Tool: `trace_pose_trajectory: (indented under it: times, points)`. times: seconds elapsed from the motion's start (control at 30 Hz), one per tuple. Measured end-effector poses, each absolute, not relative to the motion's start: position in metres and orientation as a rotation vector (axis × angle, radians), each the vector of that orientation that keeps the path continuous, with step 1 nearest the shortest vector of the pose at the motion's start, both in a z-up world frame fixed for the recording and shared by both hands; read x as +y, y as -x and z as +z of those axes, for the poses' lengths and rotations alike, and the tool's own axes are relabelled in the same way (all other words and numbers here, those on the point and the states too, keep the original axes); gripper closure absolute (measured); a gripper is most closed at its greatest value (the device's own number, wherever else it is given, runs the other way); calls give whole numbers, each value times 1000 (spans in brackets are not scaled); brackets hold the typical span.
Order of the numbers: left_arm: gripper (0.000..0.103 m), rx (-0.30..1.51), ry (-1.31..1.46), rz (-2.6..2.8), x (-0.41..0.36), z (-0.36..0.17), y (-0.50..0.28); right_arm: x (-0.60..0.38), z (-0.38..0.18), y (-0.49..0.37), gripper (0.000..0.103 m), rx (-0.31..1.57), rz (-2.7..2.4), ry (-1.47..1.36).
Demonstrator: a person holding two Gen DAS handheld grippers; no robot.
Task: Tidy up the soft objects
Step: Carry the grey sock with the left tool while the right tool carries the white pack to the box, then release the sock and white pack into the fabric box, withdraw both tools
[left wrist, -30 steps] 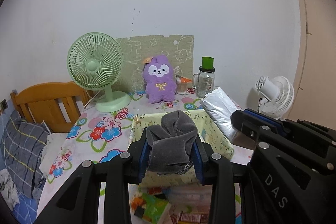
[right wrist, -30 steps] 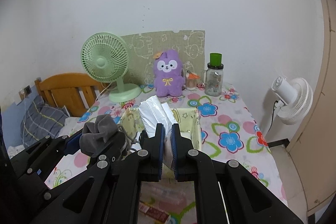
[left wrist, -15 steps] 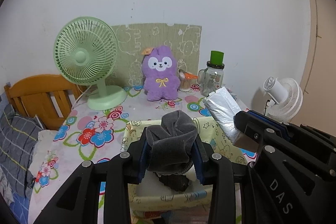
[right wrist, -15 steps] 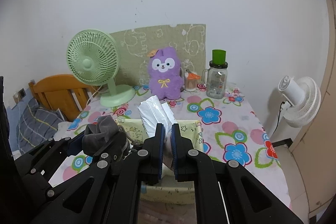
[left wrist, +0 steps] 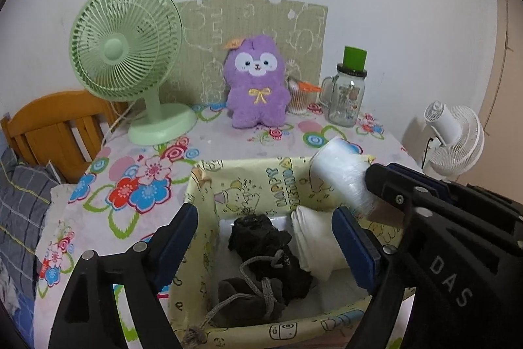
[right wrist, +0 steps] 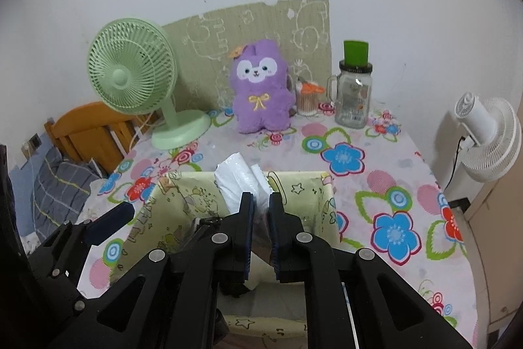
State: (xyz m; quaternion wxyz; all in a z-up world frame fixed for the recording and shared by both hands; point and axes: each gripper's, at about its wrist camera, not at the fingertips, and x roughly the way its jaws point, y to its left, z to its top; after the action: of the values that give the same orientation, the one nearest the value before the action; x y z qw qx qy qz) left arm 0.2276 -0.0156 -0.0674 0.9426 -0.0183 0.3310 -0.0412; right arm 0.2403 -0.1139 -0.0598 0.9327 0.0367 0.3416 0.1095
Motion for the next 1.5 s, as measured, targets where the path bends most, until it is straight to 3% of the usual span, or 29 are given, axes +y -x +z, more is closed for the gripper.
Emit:
trace_pose_trajectory:
  times: [0.03,0.07,0.1,0.17,0.37,0.8,1.5]
  points:
    - [17,677,39,-87,-15,-69,-228,-113,-62,-243,83,708,215,-74]
    - [17,679,42,-90,-15,-70,-228,-114,-64,-244,73,716,210,-75]
    - [17,681,44,-93,-15,-70,-229,-114,-66,-244,55,720,207,-80]
    - [15,683,47,-97,-14,-71,-230,-116,-66,-243,33,707,199,-82]
    - [0,667,49,-80,-14,-63,-225,-116,-60,-239,11,689,175,-58]
    - [0,596,44,-86,-19,-28,-187,-123,-23,-194,0,590,138,-49]
    - [0,493,16,-60,-26,12,-106,-133,20,-104,0,482,121,-56]
